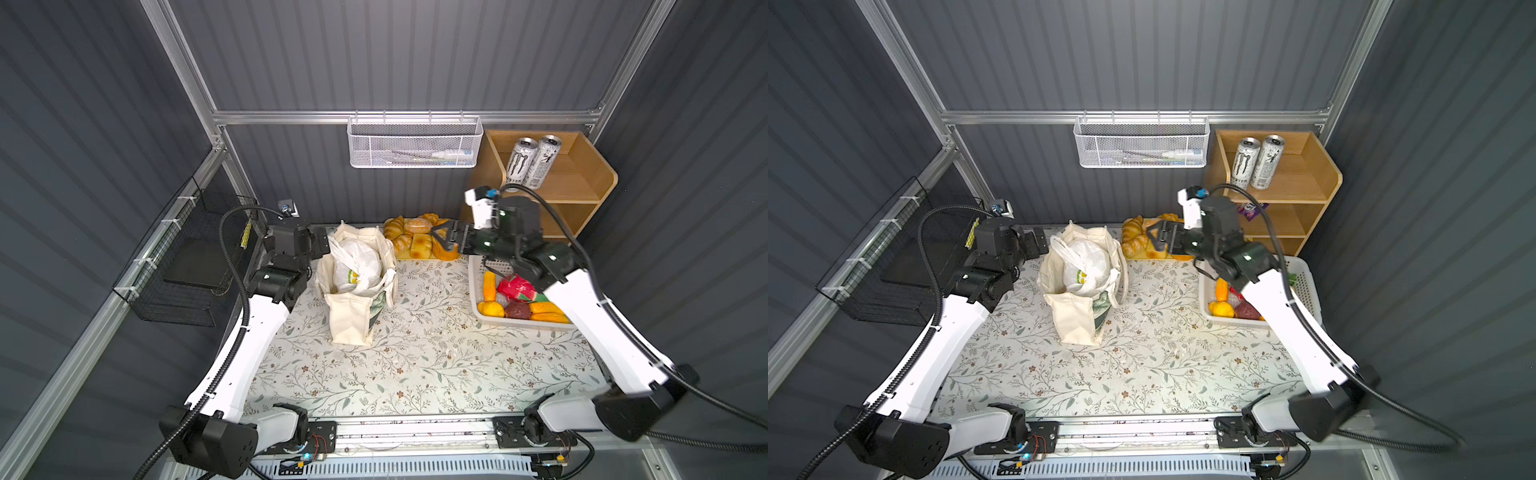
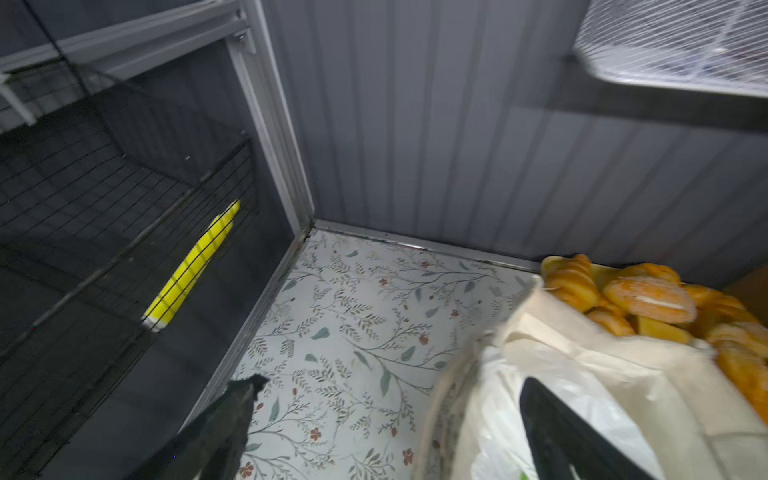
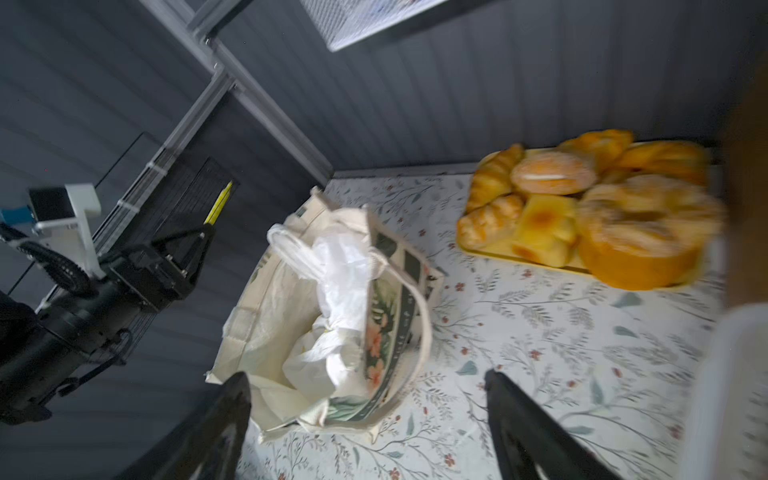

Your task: Place the mixed food into the grocery bags and tie them

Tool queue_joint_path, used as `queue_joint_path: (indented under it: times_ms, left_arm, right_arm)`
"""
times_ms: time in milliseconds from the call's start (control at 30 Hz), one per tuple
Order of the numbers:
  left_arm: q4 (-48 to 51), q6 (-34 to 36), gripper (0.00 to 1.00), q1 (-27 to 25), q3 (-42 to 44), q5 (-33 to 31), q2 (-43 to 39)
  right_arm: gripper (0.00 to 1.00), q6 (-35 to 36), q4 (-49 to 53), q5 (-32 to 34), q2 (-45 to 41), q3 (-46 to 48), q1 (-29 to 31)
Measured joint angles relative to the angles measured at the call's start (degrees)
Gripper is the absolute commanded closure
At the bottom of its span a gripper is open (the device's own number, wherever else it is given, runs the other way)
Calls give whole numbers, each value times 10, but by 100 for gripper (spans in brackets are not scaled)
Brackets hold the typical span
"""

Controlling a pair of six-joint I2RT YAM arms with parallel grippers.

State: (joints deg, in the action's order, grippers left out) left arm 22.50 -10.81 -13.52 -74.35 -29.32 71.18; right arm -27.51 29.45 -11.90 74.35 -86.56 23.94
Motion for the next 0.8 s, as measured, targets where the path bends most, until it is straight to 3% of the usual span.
queue_joint_path:
  times_ms: [200,367,500,800]
  left_arm:
    - [-56,-2,0,49,84,-1,0]
    - [-75,-1,0,54,116,-11,10]
    - [-110,1,0,61,160,-18,13]
    - [-260,46,0,68,335,6,21]
  right_arm:
    - [3,21,2,75,-126,158,-191]
    - [1,23,-32,137,-174,277,-286]
    - [1,38,-99,178,-176,348,-316]
    - [1,112,-243,250,-115,464,-318]
